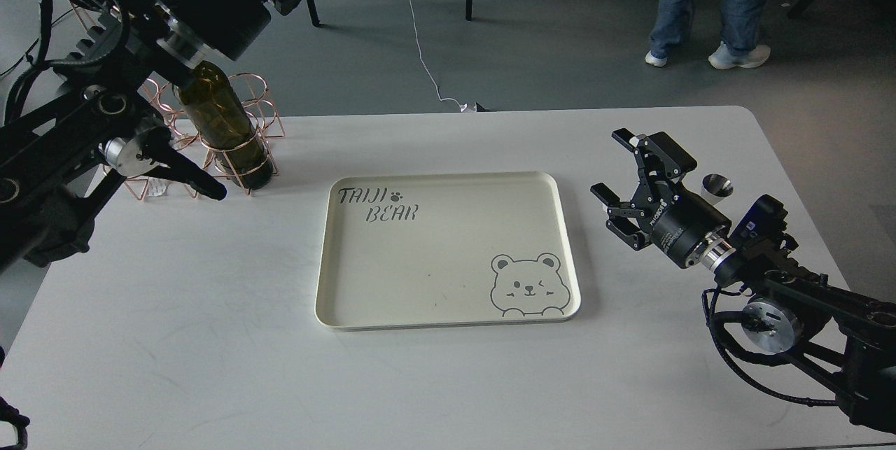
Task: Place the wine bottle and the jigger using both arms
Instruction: 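Release the bottle and withdraw the left gripper upward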
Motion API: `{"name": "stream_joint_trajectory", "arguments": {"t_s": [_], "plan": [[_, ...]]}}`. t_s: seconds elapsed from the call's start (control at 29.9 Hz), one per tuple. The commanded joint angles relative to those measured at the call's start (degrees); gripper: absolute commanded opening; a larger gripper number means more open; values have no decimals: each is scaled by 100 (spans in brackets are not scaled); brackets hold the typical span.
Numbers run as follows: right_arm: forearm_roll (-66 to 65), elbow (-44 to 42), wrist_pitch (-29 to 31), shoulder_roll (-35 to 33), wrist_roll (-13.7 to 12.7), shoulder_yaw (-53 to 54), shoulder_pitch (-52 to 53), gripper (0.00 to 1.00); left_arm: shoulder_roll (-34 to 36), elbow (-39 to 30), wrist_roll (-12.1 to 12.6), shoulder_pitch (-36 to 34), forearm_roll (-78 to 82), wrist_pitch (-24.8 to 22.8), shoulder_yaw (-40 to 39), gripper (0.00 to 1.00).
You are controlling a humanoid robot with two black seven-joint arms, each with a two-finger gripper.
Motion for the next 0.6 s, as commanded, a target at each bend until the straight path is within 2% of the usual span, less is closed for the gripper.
{"name": "stream_joint_trajectory", "arguments": {"t_s": [0.0, 0.07, 0.27, 0.57], "plan": [[44, -224, 9, 55, -1, 0, -1, 99, -568, 17, 392, 1164, -149, -32, -638, 98], [149, -259, 18, 47, -1, 0, -36, 99, -797, 53, 498, 1613, -167, -32, -849, 98], [834, -260, 106, 46, -1, -1, -97, 99, -1158, 316, 481, 2440, -115, -15, -982, 98], [879, -180, 114, 152, -1, 149, -80, 99, -1281, 316, 499, 2740, -106, -24, -1158, 98]]}}
